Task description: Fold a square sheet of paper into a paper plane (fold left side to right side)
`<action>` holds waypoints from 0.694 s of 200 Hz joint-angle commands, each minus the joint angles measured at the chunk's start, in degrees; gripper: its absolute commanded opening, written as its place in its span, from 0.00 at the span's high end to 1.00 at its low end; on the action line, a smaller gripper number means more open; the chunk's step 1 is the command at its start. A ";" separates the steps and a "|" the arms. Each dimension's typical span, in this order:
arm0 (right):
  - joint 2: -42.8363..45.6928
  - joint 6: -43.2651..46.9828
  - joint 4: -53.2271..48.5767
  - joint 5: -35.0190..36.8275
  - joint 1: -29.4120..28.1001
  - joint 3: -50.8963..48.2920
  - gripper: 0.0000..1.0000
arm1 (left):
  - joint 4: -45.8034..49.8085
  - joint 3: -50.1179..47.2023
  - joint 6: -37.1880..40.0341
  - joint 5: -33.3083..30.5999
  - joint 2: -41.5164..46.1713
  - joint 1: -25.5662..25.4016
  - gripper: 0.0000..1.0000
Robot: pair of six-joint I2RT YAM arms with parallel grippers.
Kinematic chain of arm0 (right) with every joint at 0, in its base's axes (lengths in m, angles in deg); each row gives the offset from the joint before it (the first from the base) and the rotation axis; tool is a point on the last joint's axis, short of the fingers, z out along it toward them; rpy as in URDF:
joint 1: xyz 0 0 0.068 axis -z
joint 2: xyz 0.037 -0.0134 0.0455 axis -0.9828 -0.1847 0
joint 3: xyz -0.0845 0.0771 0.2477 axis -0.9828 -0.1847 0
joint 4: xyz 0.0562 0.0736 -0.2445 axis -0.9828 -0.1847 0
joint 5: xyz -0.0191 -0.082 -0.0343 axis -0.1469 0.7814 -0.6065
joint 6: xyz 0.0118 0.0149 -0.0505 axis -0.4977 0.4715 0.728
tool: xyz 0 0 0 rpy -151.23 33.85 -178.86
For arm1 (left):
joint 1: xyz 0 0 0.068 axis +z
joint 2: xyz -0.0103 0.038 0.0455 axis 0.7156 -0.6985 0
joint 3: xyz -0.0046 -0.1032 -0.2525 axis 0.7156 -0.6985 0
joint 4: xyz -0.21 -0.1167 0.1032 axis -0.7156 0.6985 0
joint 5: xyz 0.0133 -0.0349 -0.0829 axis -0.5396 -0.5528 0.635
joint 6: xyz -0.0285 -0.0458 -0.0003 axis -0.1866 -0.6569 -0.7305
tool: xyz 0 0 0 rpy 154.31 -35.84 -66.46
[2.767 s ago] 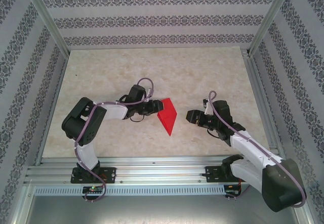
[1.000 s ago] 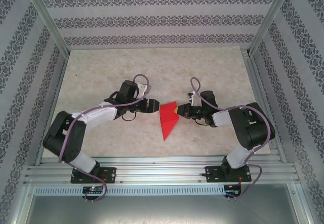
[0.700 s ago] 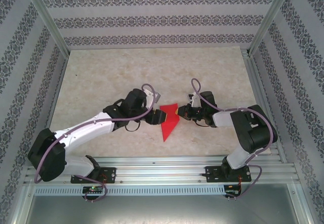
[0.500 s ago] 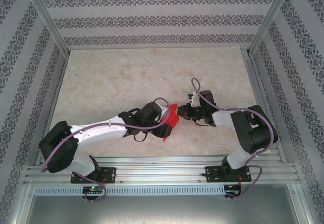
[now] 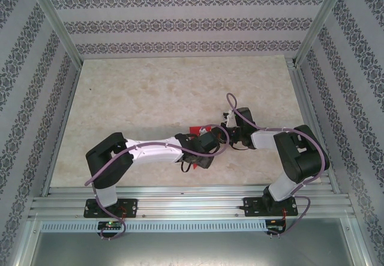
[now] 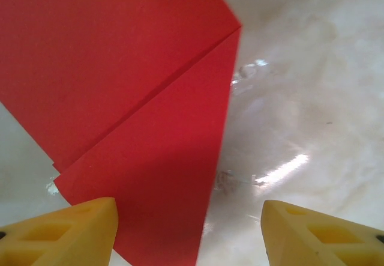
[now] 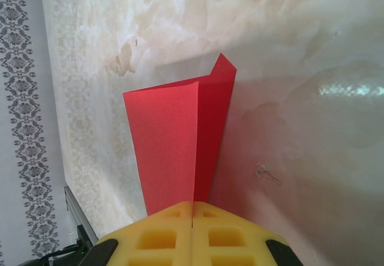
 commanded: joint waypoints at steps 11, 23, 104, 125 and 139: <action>0.88 0.13 -0.38 0.75 -0.91 1.40 1.00 | 4.35 2.82 -2.15 -4.03 -2.64 -0.71 0.35; 0.79 0.20 -0.48 0.75 -0.95 1.49 1.00 | 4.13 2.88 -2.33 -3.97 -3.46 -0.76 0.36; 0.53 1.77 -3.34 1.88 -1.31 2.45 0.98 | 3.42 3.03 -2.35 -3.34 -5.47 -0.72 0.53; 0.44 2.68 -5.05 2.48 -1.30 2.89 0.98 | 4.09 3.59 -2.34 -3.53 -5.82 -0.76 0.57; 0.07 3.10 -6.00 3.15 -1.30 3.15 0.98 | 4.36 3.82 -2.27 -3.67 -5.84 -0.76 0.57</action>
